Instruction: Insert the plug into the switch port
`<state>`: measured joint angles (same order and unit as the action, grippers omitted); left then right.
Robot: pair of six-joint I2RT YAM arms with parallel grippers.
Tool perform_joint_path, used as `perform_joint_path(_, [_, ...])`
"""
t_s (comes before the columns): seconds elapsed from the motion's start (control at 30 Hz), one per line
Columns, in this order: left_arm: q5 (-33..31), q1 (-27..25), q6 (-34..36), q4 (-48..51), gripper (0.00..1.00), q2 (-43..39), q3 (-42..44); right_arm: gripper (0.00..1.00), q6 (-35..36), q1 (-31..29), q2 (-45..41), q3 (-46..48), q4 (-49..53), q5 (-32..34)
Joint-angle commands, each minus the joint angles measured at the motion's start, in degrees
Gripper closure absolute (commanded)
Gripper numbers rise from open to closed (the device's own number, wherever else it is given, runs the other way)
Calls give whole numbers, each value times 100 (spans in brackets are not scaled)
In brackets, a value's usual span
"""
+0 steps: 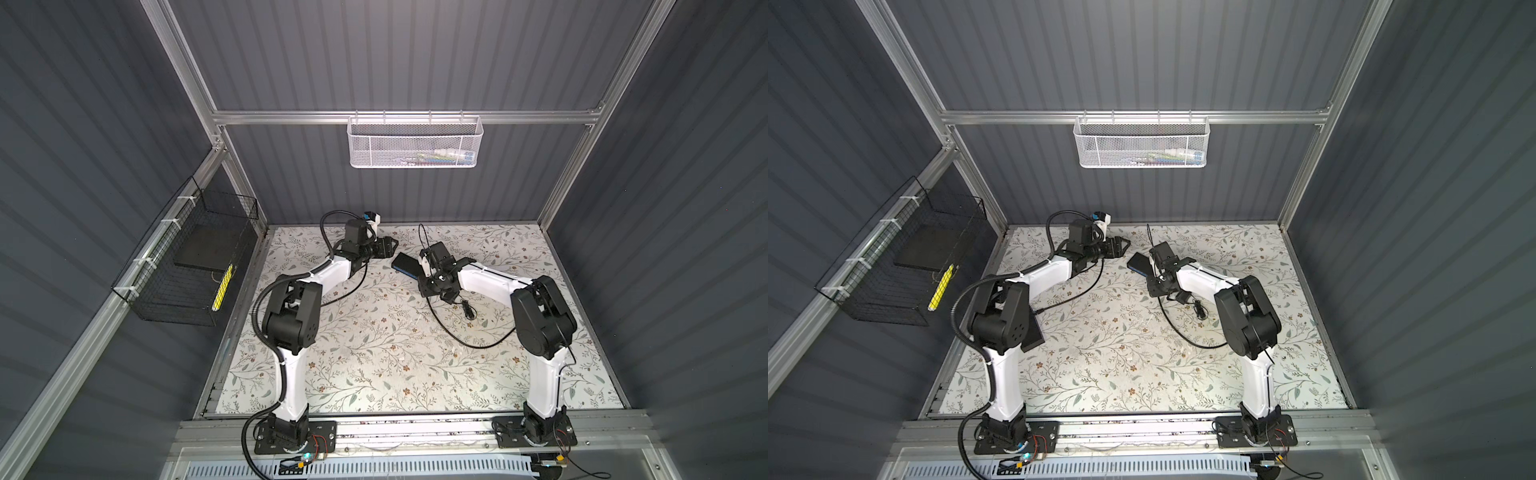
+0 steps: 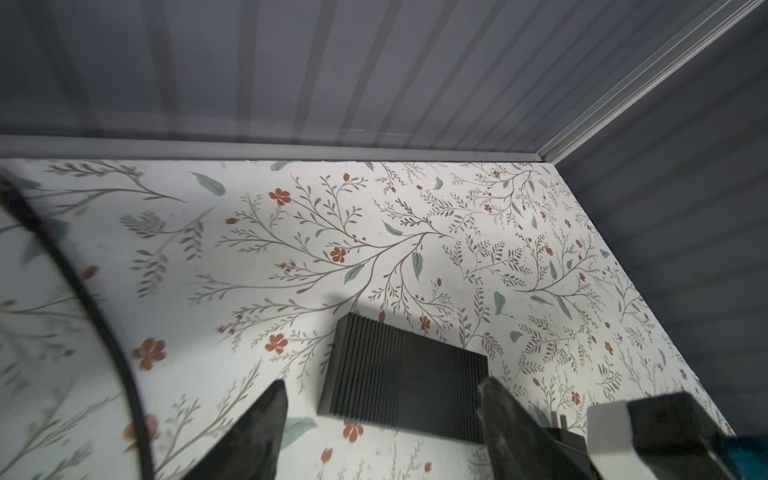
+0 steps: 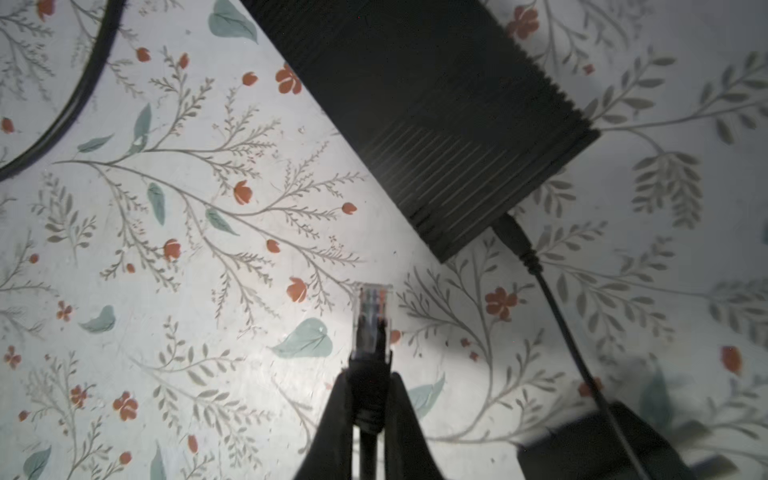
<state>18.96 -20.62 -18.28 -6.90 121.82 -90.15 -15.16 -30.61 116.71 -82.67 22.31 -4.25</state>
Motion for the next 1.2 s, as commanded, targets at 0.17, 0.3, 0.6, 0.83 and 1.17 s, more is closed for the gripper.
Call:
perform_joint_path(0.17, [883,26,183,644,26,939,-1111,100,-193,133,292,-381,-269,-113])
perform_joint_path(0.3, [1098,38,229,757,24,1546,-1835,100,-227,231,404,-421,-358,-137])
perform_joint_path(0.6, [1598,41,-56,632,25,2699,-3075,100,3,367,472,-639,-148,-34])
perform_joint_path(0.83, [2064,36,-288,585,30,3153,-3541,100,181,464,580,-836,-61,-14])
perform_joint_path(1.17, [2045,36,-85,356,36,2164,-1951,100,435,669,881,-1197,192,-99])
